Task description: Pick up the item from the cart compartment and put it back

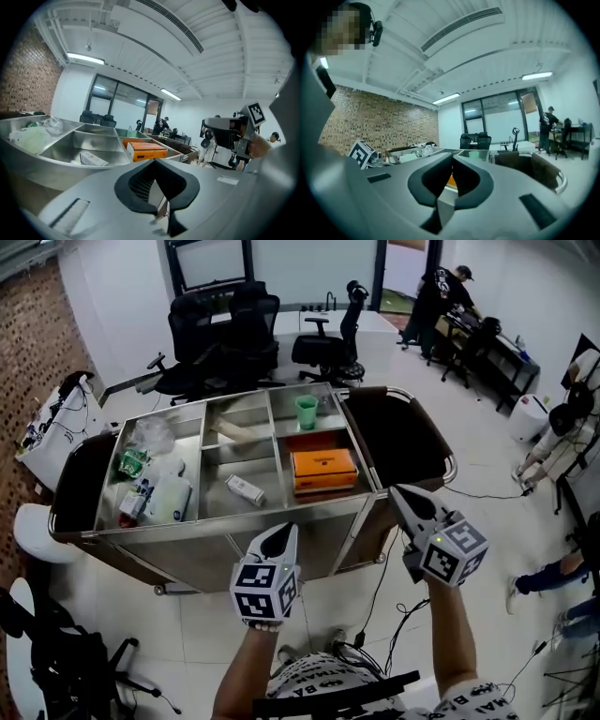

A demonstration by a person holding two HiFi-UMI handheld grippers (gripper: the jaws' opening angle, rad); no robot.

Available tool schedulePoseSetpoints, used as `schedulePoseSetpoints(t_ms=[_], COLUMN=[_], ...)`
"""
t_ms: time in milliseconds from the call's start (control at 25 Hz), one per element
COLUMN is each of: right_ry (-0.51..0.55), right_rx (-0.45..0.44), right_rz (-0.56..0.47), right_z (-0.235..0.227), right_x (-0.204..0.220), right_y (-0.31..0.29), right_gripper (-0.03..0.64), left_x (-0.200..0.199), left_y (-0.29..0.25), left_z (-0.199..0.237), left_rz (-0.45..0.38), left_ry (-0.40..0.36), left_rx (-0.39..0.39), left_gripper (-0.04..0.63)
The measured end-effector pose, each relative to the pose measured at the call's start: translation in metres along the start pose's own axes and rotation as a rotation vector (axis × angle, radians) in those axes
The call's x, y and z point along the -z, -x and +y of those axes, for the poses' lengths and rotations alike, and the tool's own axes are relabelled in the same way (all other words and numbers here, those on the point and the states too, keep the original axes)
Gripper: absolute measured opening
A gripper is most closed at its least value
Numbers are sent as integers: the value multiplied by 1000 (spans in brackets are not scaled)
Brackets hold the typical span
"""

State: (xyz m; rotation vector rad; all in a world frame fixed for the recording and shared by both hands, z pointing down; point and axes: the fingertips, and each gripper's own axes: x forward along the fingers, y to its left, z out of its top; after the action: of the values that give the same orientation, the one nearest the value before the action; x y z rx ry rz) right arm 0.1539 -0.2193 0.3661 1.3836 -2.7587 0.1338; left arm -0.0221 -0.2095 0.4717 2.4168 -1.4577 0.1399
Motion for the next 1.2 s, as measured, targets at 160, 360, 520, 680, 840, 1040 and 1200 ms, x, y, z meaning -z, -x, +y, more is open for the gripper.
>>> schedulePoseSetpoints(t_ms=[160, 360, 520, 680, 840, 1040, 1200], right_ry=[-97, -129, -125, -86, -71, -75, -98], right_rx=[52, 84, 87, 91, 86, 68, 40], right_rz=[33, 60, 72, 85, 81, 81, 74], right_z=[18, 34, 40, 41, 44, 47, 52], right_x=[48, 81, 87, 82, 77, 77, 75], right_y=[11, 17, 19, 17, 16, 13, 11], right_gripper=[2, 2, 2, 2, 2, 2, 2], left_x=[10, 14, 14, 12, 10, 10, 8], left_y=[8, 10, 10, 10, 11, 14, 16], left_z=[-7, -13, -15, -16, -17, -14, -12], left_rz=[10, 7, 3, -3, -6, -7, -11], left_ry=[9, 15, 11, 16, 14, 12, 11], left_rx=[0, 0, -3, -2, -1, -7, -10], left_gripper=[2, 2, 2, 2, 2, 2, 2])
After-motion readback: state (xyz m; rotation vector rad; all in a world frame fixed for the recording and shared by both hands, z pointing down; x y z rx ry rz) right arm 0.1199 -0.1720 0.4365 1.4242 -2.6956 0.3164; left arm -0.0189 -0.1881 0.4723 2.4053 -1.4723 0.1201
